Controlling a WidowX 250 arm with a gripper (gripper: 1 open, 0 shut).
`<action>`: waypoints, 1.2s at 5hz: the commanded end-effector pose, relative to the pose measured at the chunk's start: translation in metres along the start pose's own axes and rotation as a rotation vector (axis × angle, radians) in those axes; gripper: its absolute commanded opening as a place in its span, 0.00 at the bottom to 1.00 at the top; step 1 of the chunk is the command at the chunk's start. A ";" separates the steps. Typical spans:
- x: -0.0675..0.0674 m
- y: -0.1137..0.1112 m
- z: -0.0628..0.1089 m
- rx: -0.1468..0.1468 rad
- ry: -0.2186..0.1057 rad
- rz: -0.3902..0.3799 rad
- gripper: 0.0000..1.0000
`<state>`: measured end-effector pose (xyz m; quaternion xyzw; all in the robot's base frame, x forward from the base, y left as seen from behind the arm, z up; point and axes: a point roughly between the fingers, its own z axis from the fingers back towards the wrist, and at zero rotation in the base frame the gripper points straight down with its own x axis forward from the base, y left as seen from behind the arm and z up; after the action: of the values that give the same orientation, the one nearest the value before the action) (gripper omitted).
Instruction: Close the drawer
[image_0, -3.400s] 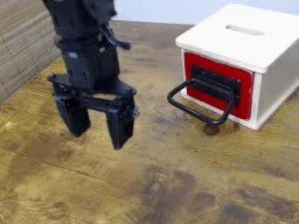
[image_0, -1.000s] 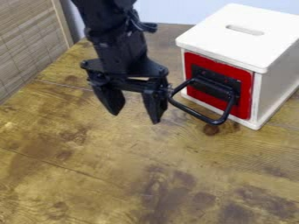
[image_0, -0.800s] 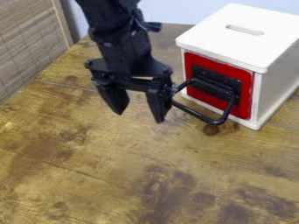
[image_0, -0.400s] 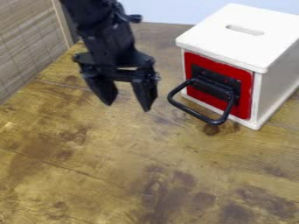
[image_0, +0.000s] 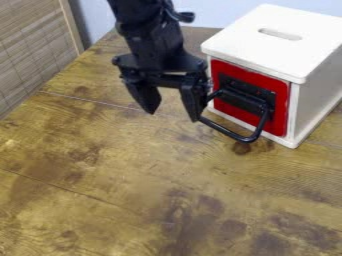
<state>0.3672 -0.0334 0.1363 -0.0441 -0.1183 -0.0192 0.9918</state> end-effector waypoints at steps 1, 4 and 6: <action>-0.001 0.002 0.021 0.009 -0.065 0.004 1.00; -0.015 0.035 0.031 0.083 -0.137 -0.087 1.00; -0.007 0.048 0.022 0.163 -0.148 -0.195 1.00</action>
<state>0.3552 0.0119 0.1393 0.0381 -0.1775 -0.1043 0.9778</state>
